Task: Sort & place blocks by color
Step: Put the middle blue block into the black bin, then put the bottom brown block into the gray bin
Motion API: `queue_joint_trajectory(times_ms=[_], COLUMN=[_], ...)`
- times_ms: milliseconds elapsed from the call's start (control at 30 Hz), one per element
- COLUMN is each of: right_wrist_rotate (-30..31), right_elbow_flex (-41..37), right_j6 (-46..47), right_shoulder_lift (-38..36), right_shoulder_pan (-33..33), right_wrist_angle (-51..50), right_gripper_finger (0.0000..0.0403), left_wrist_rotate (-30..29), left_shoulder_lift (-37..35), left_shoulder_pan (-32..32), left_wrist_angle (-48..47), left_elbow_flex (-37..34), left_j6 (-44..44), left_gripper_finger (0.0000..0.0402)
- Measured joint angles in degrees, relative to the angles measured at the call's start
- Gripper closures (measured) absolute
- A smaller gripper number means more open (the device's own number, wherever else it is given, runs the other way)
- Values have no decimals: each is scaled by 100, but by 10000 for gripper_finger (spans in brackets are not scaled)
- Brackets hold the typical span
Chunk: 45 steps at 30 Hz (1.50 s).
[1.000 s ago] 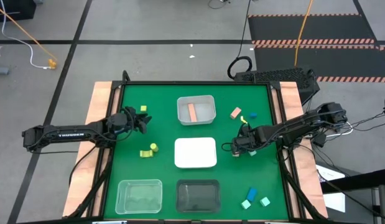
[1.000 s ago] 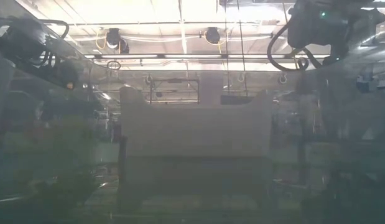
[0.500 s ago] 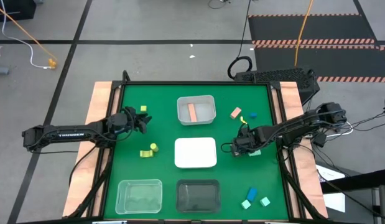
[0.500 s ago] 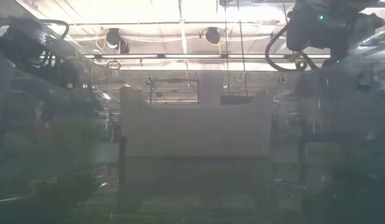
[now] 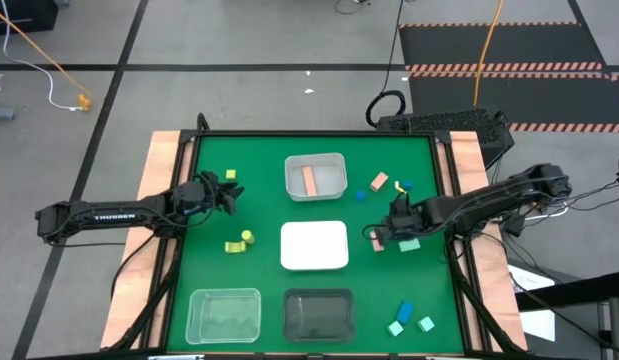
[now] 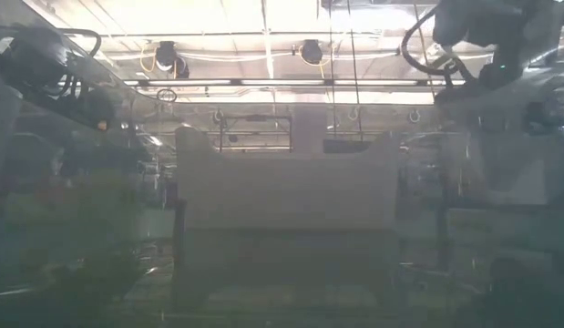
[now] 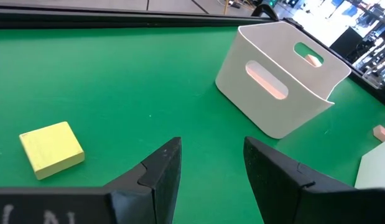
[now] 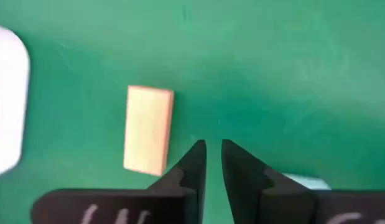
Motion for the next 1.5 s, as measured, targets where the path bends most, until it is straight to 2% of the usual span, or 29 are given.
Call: queue_joint_trajectory(times_ms=[200, 467, 700, 900, 1100, 1500], right_wrist_rotate=[216, 223, 202, 192, 190, 413], right_elbow_flex=[2, 12, 17, 17, 17, 17], right_j6=[-181, -303, -153, -162, -164, -252], right_shoulder_lift=[-43, 9, 631, 970, 969, 971], right_shoulder_pan=[-3, -3, 14, 18, 16, 19], right_wrist_angle=[319, 1204, 1888, 1901, 1893, 1248], right_gripper_finger=[342, 253, 196, 191, 192, 192], left_wrist_rotate=[0, 0, 0, 0, 0, 0], left_shoulder_lift=[0, -2, 0, -2, -1, -1], left_shoulder_pan=[2, 2, 1, 0, 2, 1], left_wrist_angle=[0, 0, 0, 0, 0, 0], left_elbow_flex=[-1, 1, 1, -1, 1, -1], left_j6=[-6, 5, -4, -4, 5, 3], left_gripper_finger=[227, 227, 227, 227, 227, 227])
